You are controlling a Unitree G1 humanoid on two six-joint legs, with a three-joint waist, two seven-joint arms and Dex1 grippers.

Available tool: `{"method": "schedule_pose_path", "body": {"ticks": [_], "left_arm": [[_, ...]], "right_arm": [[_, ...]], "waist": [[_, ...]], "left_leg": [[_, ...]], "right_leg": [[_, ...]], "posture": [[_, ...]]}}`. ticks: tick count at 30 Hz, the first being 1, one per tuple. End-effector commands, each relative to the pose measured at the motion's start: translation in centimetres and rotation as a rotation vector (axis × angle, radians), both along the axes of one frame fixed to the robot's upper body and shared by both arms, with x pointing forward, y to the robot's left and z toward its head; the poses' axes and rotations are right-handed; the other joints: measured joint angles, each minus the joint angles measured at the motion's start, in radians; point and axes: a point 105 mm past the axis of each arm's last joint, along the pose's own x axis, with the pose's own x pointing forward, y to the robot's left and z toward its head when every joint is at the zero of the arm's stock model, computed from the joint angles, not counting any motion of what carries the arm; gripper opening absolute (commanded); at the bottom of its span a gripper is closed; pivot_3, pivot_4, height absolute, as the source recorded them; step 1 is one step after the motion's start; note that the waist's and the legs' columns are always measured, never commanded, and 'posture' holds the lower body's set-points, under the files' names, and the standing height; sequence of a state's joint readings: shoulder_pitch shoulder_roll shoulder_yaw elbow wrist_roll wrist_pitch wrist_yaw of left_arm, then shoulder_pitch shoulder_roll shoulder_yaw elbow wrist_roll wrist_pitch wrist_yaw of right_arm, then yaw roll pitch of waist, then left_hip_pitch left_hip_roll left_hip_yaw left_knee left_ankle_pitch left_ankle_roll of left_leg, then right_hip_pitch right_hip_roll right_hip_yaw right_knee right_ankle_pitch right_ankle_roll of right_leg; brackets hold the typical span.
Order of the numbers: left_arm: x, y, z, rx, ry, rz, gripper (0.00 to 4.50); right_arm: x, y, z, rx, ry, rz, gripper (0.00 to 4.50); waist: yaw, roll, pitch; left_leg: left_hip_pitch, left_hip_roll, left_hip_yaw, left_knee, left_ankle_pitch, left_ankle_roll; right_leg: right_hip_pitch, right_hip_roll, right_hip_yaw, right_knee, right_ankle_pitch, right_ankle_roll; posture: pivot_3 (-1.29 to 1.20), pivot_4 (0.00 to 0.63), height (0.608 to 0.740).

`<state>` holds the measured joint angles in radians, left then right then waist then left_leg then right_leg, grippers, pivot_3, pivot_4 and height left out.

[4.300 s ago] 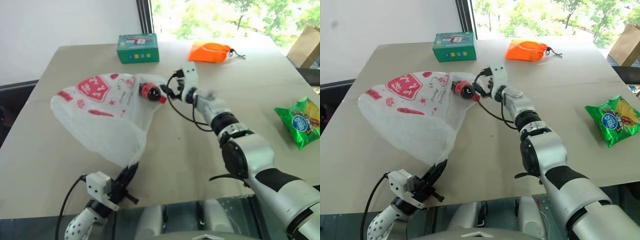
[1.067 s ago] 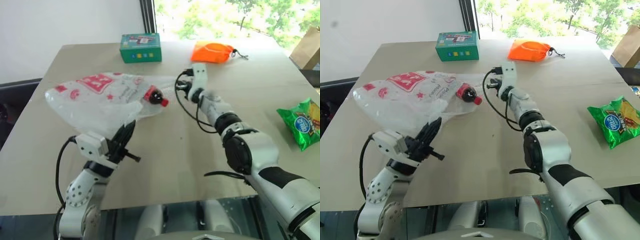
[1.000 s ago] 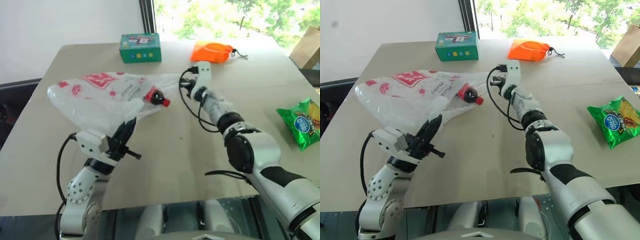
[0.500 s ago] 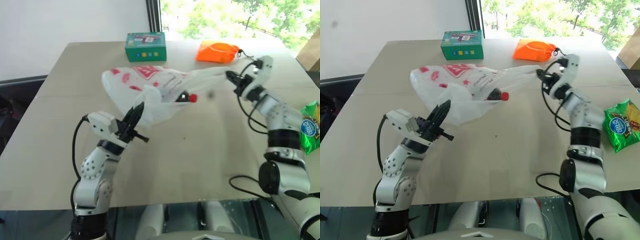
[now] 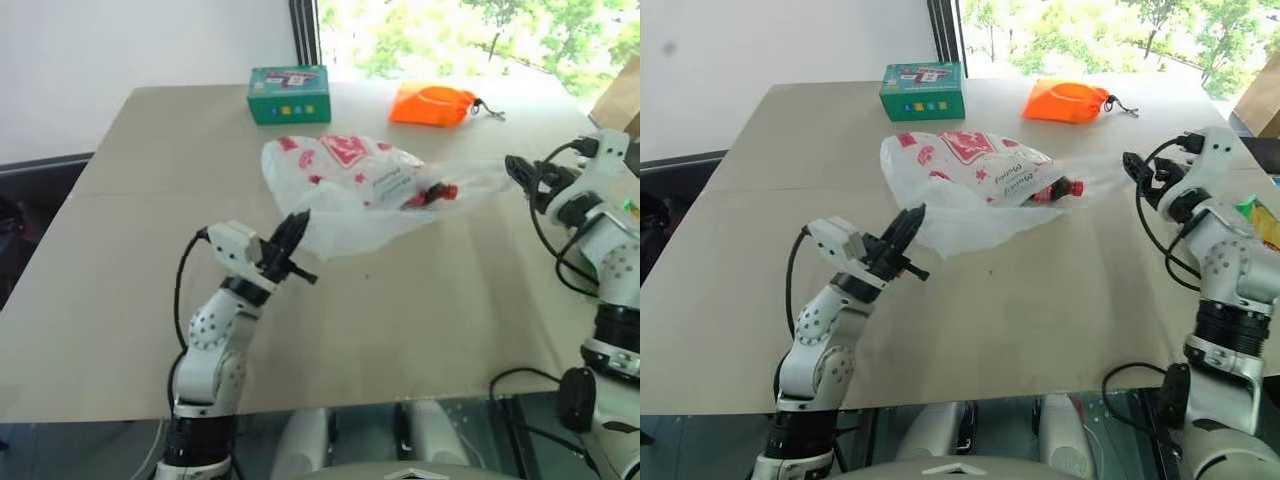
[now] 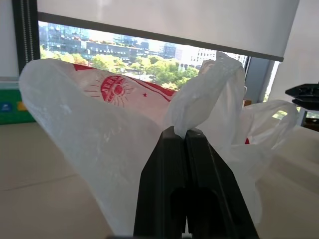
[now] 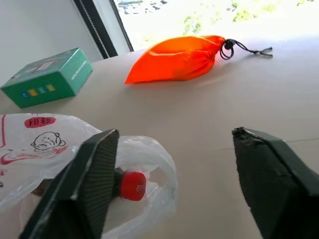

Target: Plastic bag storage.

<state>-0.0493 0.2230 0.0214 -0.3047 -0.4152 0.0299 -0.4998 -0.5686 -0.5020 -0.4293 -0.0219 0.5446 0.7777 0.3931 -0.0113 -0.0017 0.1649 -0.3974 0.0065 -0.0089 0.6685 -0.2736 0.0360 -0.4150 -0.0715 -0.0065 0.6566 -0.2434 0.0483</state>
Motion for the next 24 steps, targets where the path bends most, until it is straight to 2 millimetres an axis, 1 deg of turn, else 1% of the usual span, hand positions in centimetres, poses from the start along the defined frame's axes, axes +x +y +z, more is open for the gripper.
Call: {"method": "schedule_pose_path", "body": {"ticks": [1,2,6,8,10,13,15,18,20,22,24], "left_arm": [[-2.6,-0.8,0.1,0.052,-0.024,-0.082,0.0],[-3.1,-0.8,-0.3,0.07,-0.013,-0.092,0.0],[-4.7,-0.2,-2.2,0.184,0.031,-0.073,0.0],[-5.2,0.0,-2.8,0.217,0.05,-0.062,0.0],[-5.4,0.0,-3.3,0.218,0.072,-0.052,0.0],[-5.7,-0.5,-3.1,0.203,0.058,-0.05,0.0],[-5.7,-0.8,-3.0,0.196,0.049,-0.044,0.0],[-5.7,-0.9,-2.9,0.178,0.044,-0.027,0.0],[-5.9,-1.1,-2.8,0.168,0.04,-0.03,0.0],[-6.1,-1.2,-2.8,0.158,0.038,-0.028,0.0],[-6.2,-1.3,-2.8,0.155,0.036,-0.022,0.0]], "right_arm": [[-3.7,-0.2,1.9,-0.275,-0.143,0.126,4.45],[-4.1,-1.0,1.4,-0.324,-0.13,0.105,4.45],[-5.2,-6.7,-1.1,-0.571,-0.039,-0.141,4.45],[-6.3,-8.7,-2.6,-0.656,0.043,-0.219,4.45],[-7.1,-9.3,-4.0,-0.74,0.108,-0.238,4.45],[-7.2,-9.7,-5.6,-0.824,0.172,-0.268,4.45],[-7.1,-9.7,-6.3,-0.817,0.202,-0.278,4.45],[-6.5,-10.1,-7.5,-0.886,0.241,-0.313,4.45],[-6.1,-10.4,-8.2,-0.881,0.27,-0.337,4.45],[-5.8,-10.8,-9.1,-0.943,0.297,-0.338,4.45],[-5.5,-11.8,-9.6,-0.983,0.322,-0.394,4.45]], "waist": [[0.006,0.0,0.0],[0.006,0.0,0.0],[0.002,0.0,0.0],[0.002,0.0,0.0],[0.003,0.0,0.0],[-0.002,0.0,0.0],[-0.003,0.0,0.0],[-0.003,-0.001,0.0],[-0.001,-0.001,0.0],[0.001,-0.001,0.0],[0.004,-0.001,0.0]], "left_leg": [[-0.001,0.0,-0.001,0.0,0.0,0.001],[-0.001,0.0,-0.001,0.0,-0.002,0.004],[0.001,0.0,0.001,0.0,-0.003,0.005],[0.003,0.0,0.002,0.001,-0.003,0.005],[0.004,0.0,0.002,0.001,-0.003,0.005],[0.004,0.0,0.002,0.001,-0.003,0.005],[0.006,0.0,0.005,0.002,-0.003,0.005],[0.009,0.0,0.005,0.002,-0.003,0.005],[0.009,0.0,0.005,0.002,-0.003,0.005],[0.009,0.0,0.005,0.002,-0.003,0.005],[0.008,0.0,0.005,0.002,-0.003,0.005]], "right_leg": [[0.0,0.0,-0.001,-0.001,0.0,0.0],[0.0,0.0,-0.001,-0.002,0.0,0.001],[0.001,0.0,0.001,-0.002,-0.001,0.001],[0.003,0.0,0.001,-0.002,-0.001,0.001],[0.003,0.0,0.002,-0.001,-0.001,0.001],[0.003,0.001,0.003,0.0,-0.001,0.001],[0.004,0.001,0.005,0.001,-0.001,0.001],[0.005,0.001,0.005,0.001,-0.001,0.001],[0.006,0.001,0.005,0.001,-0.001,0.001],[0.006,0.001,0.005,0.001,-0.001,0.001],[0.006,0.001,0.005,0.0,-0.001,0.001]], "posture": [[0.0,0.15,0.74],[0.0,0.15,0.74],[0.0,0.15,0.74],[0.0,0.15,0.74],[0.0,0.15,0.74],[0.0,0.15,0.74],[0.0,0.15,0.74],[0.0,0.15,0.74],[0.0,0.15,0.74],[0.0,0.15,0.74],[0.0,0.15,0.74]]}}
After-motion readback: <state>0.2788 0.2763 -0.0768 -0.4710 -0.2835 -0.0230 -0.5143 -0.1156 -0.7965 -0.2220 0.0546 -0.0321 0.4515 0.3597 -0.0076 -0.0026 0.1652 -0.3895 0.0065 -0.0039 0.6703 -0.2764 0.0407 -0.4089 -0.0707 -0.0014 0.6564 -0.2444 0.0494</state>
